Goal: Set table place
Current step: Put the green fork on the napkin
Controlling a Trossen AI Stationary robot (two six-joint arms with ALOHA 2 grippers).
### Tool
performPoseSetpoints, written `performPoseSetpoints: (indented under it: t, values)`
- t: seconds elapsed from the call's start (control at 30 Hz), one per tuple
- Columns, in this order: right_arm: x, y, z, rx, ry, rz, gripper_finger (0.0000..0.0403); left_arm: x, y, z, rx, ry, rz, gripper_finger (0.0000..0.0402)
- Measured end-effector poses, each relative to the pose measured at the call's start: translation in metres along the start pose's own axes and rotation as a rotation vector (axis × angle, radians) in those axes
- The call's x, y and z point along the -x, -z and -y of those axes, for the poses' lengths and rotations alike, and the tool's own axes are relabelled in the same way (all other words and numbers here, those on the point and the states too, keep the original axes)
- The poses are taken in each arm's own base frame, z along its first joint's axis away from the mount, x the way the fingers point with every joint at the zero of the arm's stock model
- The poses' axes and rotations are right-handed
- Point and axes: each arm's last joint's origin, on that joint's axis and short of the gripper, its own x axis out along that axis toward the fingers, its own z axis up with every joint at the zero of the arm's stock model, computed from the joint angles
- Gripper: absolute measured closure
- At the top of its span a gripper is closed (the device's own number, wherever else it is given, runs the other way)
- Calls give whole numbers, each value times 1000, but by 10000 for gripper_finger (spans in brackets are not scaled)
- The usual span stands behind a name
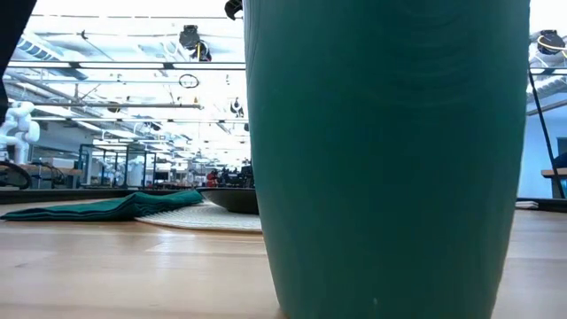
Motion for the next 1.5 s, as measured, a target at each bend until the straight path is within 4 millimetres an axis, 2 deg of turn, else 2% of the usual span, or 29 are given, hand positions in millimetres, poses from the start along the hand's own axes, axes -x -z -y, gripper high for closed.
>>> performPoseSetpoints:
  t: [0.2, 0.4, 0.53, 0.63, 0.73, 1.1, 1.2, 1.3, 1.5]
  values:
    - [-15, 12, 7, -59, 12, -71, 247, 0, 0, 0, -25, 0, 0, 400]
    - [-19, 16, 9, -75, 30, -70, 256, 0, 0, 0, -29, 4, -2, 400]
    - [-18, 13, 9, -62, 38, -41, 287, 0, 1, 0, -31, 5, -4, 400]
    - [-18, 12, 9, -57, 37, -43, 336, 0, 1, 0, -27, 17, -7, 398]
    - [-18, 13, 10, -18, 41, -44, 390, 2, 0, 1, -21, 26, -2, 376]
    - [-18, 14, 10, 101, 23, -74, 403, 5, 1, 5, -42, 262, -57, 253]
    - [-19, 13, 10, 148, 18, -69, 403, 11, -4, -3, -52, 377, -61, 231]
    - [-20, 10, 12, 201, 23, -57, 403, 19, -11, -18, -40, 420, -48, 214]
    - [-20, 7, 14, 309, 27, -55, 403, 39, -11, -66, 15, 419, -119, 191]
